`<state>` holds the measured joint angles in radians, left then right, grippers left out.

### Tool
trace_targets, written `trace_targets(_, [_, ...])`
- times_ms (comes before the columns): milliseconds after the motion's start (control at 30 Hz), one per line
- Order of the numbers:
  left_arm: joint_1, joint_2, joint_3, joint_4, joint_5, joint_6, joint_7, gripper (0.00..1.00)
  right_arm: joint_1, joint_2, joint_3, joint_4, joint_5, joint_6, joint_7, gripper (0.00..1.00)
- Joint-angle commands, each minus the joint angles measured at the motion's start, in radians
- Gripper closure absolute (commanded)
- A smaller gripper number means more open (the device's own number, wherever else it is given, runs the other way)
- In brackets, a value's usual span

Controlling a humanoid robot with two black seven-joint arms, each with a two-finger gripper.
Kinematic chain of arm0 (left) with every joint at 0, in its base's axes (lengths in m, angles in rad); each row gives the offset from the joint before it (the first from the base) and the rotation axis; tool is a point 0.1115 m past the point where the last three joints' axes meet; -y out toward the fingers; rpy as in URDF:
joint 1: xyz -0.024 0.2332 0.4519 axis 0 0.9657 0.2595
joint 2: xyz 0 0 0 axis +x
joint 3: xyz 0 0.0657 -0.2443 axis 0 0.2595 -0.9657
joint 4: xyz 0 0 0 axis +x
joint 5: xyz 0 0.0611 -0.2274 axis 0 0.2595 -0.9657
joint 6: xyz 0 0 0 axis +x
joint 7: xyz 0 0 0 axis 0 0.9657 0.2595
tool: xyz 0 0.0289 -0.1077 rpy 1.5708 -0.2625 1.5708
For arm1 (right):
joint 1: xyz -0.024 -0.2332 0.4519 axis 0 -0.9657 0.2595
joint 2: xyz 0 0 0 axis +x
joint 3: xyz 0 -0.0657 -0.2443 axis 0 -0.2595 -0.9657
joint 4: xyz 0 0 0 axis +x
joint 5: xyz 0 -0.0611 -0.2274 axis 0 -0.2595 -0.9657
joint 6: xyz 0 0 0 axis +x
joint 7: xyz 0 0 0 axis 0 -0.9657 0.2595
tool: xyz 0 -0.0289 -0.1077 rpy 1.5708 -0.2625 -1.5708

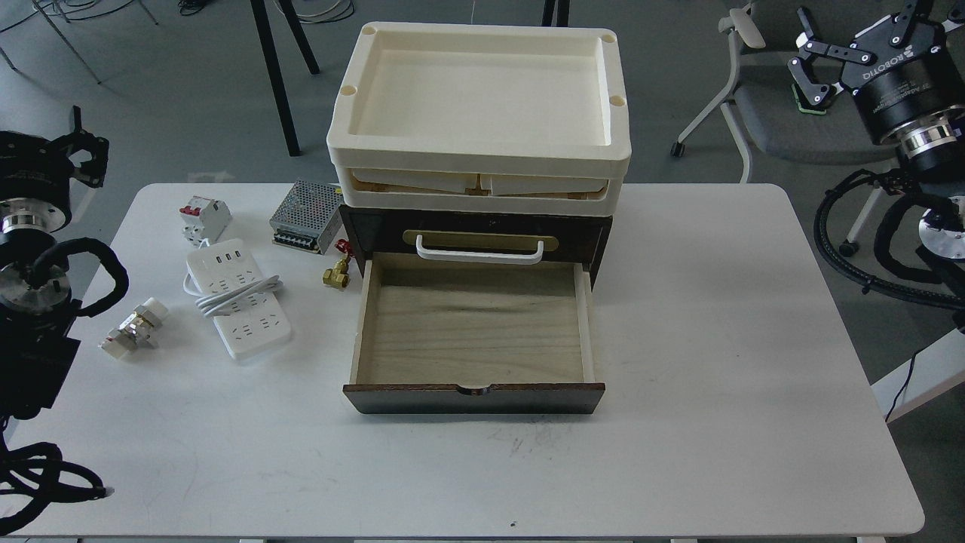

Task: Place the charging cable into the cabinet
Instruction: 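Move the left arm from rest toward the white charging cable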

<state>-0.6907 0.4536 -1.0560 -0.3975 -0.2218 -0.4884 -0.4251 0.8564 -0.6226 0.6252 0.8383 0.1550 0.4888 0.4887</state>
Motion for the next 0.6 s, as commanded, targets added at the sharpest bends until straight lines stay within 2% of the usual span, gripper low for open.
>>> trace_targets(0, [0.069,0.107,-0.001,-0.16,-0.01,0.0,-0.064,0.0,-0.043,-0.04,0.044,0.016,0.001,0.0,0.0,0.0])
trace_targets(133, [0.224,0.322,-0.004,-0.592,-0.007,0.0,-0.064,0.0,-0.091,-0.092,0.054,0.077,0.001,0.0,0.0,0.0])
trace_targets(200, [0.253,0.414,-0.005,-0.763,0.053,0.0,-0.064,0.0,-0.111,-0.117,0.057,0.1,0.001,0.0,0.0,0.0])
trace_targets(267, [0.255,0.489,-0.025,-0.836,0.215,0.0,-0.064,0.0,-0.129,-0.129,0.071,0.114,0.003,0.0,0.0,0.0])
trace_targets(367, [0.26,0.54,-0.139,-0.871,0.572,0.0,-0.064,0.0,-0.155,-0.152,0.113,0.137,0.003,0.0,0.0,0.0])
trace_targets(467, [0.258,0.547,-0.215,-0.914,1.039,0.0,-0.064,0.0,-0.18,-0.157,0.131,0.153,0.005,0.0,0.0,0.0])
trace_targets(567, [0.266,0.568,-0.22,-1.026,1.521,0.0,-0.064,0.0,-0.198,-0.157,0.131,0.153,0.005,0.0,0.0,0.0])
